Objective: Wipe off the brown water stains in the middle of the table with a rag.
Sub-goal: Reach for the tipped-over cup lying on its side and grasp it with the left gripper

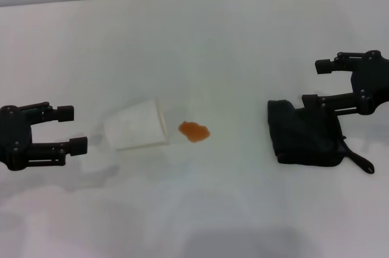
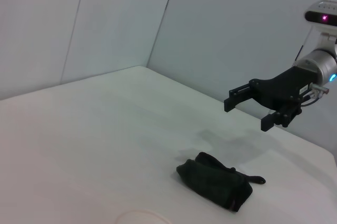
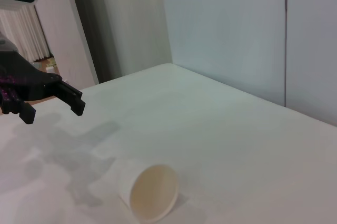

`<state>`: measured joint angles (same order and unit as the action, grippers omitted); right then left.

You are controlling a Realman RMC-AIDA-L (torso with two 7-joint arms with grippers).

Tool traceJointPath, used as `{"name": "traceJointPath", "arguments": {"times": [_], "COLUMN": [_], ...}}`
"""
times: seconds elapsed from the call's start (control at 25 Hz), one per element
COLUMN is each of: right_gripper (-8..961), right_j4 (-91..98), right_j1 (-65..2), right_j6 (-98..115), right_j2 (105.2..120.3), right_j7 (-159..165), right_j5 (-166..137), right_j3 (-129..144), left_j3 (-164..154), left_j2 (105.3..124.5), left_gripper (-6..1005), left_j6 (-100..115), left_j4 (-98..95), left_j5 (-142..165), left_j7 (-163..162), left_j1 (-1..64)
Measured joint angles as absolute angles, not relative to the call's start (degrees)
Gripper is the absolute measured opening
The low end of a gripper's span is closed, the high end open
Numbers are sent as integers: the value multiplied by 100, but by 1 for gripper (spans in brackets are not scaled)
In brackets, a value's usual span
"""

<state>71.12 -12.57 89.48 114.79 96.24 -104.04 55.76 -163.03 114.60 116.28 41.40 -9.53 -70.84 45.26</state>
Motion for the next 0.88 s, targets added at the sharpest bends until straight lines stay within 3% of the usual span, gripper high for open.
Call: {"name": "traceJointPath", "arguments": {"times": [0.64,0.88], "right_gripper": [855,855], "right_j4": [7095,7095], "right_j1": [-1257,-1257], "right_j6": [8947,8947], "right_j2": [11488,11487], "right_j7": [9624,9621], "right_j5": [-10404,-10404], "right_j3": [5581,5594], "left_j3": [-16304,-16311], "left_j2": [11458,11365], "left_gripper": [873,873], "left_j6": [11628,11628], "left_j4": [4148,4237], "left_j5": [-948,-869], "left_j7": [-7090,-7174], "left_j1": [4592,4772]}}
